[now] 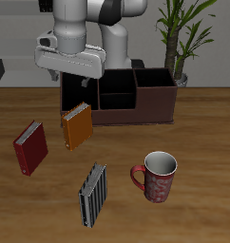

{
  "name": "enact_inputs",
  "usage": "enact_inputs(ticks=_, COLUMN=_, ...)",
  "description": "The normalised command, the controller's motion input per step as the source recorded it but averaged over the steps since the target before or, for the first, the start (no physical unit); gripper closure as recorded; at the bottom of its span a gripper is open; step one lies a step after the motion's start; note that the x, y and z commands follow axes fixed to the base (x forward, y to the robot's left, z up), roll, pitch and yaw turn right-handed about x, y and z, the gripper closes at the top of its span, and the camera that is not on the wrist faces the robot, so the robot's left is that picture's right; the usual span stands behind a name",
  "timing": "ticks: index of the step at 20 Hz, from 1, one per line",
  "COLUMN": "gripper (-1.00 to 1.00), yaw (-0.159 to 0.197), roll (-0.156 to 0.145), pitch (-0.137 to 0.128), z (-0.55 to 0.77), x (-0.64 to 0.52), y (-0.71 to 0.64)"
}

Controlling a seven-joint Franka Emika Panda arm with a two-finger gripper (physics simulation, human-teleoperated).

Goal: Place the orange book into the back desk caddy's left compartment

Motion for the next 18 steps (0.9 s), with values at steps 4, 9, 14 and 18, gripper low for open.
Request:
enact_inputs(ticks=4, gripper=-1.0, yaw=-0.069, roll=-0.031, pitch=0.006, z=-0.3, x=0.04, y=-0.17)
enact_inputs(ticks=9, gripper=-1.0, yaw=-0.058, roll=-0.013, pitch=-0.002, z=-0.32, x=0.03, y=0.01)
enact_inputs(ticks=14, gripper=-1.0, yaw=0.007, roll=0.018, pitch=-0.013, z=-0.24, x=0.0, y=0.12)
enact_inputs(ticks=18, gripper=-1.0, yaw=-0.045, roll=-0.016, pitch=-0.024, z=-0.19, x=-0.03, y=-0.03)
